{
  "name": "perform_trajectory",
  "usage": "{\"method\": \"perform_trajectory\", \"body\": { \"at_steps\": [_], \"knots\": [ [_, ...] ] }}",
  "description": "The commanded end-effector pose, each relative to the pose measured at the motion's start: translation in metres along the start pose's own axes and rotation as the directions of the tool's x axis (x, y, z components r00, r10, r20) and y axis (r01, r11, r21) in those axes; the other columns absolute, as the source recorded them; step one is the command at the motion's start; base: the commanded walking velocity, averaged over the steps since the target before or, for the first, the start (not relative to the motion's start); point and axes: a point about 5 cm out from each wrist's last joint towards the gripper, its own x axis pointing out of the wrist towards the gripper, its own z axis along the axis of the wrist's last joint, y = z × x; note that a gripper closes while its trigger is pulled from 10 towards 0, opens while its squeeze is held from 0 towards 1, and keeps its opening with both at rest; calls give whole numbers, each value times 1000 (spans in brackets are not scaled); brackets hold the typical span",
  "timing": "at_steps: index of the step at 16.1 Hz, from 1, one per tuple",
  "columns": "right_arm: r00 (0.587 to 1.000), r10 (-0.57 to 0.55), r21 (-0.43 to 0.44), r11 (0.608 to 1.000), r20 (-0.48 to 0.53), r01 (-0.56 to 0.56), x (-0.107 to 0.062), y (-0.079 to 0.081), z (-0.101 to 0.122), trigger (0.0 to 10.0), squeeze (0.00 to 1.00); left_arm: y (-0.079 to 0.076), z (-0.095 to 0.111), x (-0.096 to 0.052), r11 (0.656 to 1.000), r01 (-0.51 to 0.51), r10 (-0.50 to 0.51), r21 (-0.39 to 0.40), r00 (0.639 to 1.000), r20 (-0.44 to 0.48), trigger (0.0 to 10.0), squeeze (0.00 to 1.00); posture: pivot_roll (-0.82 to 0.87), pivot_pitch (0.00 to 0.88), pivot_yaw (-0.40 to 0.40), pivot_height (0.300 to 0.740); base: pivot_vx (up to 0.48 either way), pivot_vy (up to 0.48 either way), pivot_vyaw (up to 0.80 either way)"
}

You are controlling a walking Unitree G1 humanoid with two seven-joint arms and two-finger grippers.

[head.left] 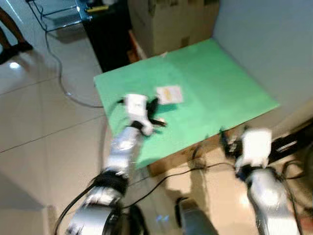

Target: Hang keys on a hook

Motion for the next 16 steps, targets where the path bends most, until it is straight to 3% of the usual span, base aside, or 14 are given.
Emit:
{"method": "perform_trajectory", "body": {
  "at_steps": [1, 3, 4, 5, 6, 8, 13, 16],
  "knots": [
    [1000, 25, 44, 999, 3, -25, 4, 5, 1, 10000, 0, 12, 21, -9, 999, -35, 35, -11, 997, 74, 0, 0, -254, 76, 31, 740, 0, 0, 0],
    [998, 65, 62, 996, 23, -67, 11, 13, 4, 10000, 0, 21, 33, -22, 997, -76, 77, -13, 991, 108, 0, 0, -204, 51, 10, 740, 0, 0, 0],
    [994, 105, 86, 991, 29, -108, 21, 24, 3, 10000, 0, 30, 43, -49, 991, -135, 133, 6, 983, 125, 1216, 0, -163, 34, 2, 740, 0, 0, 0],
    [994, 108, 89, 990, 27, -110, 22, 25, 2, 10000, 0, 31, 43, -53, 989, -148, 145, 13, 981, 125, 1216, 0, -163, 34, 2, 740, 0, 0, 0],
    [993, 115, 99, 988, 24, -117, 24, 28, 0, 10000, 0, 35, 42, -62, 983, -182, 178, 15, 976, 127, 10000, 0, -148, 30, -1, 740, 0, 0, 0],
    [990, 137, 113, 984, 21, -139, 29, 34, -2, 10000, 0, 38, 39, -68, 964, -263, 258, 42, 961, 95, 10000, 0, -125, 36, 2, 740, 0, 0, 0],
    [993, 117, 140, 983, 28, -120, 30, 35, -5, 10000, 0, 39, 29, -72, 947, -315, 316, 70, 949, -9, 10000, 0, -136, 61, 25, 740, 0, 0, 0],
    [991, 135, 191, 973, 6, -133, 29, 47, -12, 10000, 0, 47, 25, -69, 943, -324, 327, 70, 944, -35, 10000, 0, -121, 20, 25, 740, 0, 0, 0]
  ]
}}
